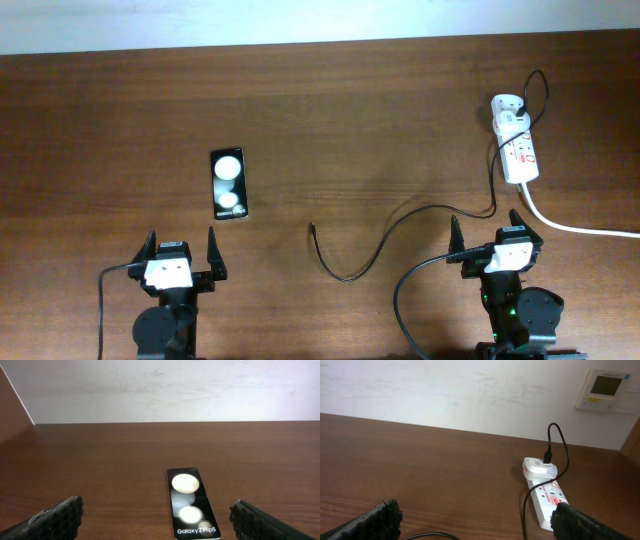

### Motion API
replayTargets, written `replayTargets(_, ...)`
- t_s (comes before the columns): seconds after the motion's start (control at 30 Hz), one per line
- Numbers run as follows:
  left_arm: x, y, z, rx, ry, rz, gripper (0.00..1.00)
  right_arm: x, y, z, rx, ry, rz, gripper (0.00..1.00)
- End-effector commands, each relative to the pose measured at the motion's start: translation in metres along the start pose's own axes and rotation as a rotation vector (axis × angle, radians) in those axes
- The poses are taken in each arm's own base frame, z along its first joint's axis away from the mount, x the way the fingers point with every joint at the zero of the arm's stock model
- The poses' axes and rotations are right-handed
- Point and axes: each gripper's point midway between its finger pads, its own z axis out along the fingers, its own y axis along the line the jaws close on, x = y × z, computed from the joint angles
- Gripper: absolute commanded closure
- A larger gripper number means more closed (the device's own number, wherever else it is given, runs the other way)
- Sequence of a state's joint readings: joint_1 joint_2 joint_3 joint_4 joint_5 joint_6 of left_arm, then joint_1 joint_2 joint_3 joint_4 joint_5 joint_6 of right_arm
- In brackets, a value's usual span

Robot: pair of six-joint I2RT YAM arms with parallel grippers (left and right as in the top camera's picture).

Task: Plug charger to phone and switch on socket

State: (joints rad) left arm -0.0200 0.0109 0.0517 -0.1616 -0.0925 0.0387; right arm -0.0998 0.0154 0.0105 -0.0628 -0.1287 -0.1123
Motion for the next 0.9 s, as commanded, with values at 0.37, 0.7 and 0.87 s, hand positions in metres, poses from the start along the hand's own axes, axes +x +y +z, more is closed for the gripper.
replayTargets(0.37,0.002,0.000,0.000,0.002,0.004,0.015,0.01,0.001,0.005,0.000,-0.026,-0.001,-0.004,0.01)
replayTargets(0.7,-0.008,-0.003,-0.001,0.020,-0.023,0.014,0.01,0.001,0.005,0.000,-0.026,-0.001,-0.004,0.01)
replayTargets(0.87,-0.036,-0.001,-0.012,0.019,-0.046,0.020,0.01,0.001,0.005,0.000,-0.026,-0.001,-0.004,0.01)
